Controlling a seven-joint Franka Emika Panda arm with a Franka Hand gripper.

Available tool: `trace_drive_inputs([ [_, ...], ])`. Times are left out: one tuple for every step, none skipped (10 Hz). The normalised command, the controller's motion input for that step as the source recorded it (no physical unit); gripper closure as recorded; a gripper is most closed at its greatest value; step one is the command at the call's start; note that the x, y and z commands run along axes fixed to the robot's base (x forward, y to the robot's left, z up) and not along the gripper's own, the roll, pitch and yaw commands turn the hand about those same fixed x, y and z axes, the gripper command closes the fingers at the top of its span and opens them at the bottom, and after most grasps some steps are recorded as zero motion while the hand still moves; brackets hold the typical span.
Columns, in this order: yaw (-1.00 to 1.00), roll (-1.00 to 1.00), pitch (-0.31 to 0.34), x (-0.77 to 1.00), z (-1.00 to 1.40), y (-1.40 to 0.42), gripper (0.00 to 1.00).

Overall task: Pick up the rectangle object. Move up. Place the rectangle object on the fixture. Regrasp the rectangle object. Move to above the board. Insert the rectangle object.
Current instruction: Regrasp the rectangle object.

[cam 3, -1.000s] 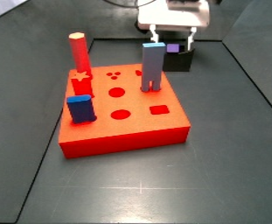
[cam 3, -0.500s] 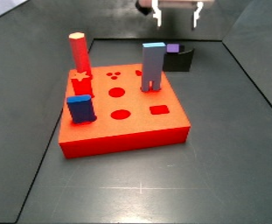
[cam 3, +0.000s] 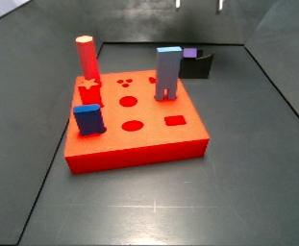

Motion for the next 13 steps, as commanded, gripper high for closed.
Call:
trace_drive_inputs([
  [0.02,1.0,0.046,-0.12,0.46,-0.49,0.0],
  [0.02,1.0,0.041,-0.1,0.25,-0.33,0.0],
  [0.02,1.0,0.038,-0.05,0.04,-0.11,0.0],
  [0.02,1.0,0.04,-0.03,0.0,-0.02,0.0],
  [0.02,1.0,0.04,-0.02,0.01,-0.02,0.0],
  [0.02,1.0,0.037,-0.02,0.01,-0.03,0.0],
  [0.02,1.0,0.031,-0.03,0.02,-0.03,0.0],
  [0.02,1.0,0.024,-0.04,0.01,-0.02,0.0],
  [0.02,1.0,0.02,-0.04,0.0,-0.02,0.0],
  [0.02,1.0,0.015,-0.04,0.0,-0.02,0.0],
  [0.02,1.0,0.006,-0.03,0.01,-0.02,0.0],
  [0.02,1.0,0.001,-0.02,0.0,-0.02,0.0],
  [0.03,1.0,-0.003,-0.02,0.01,-0.02,0.0],
])
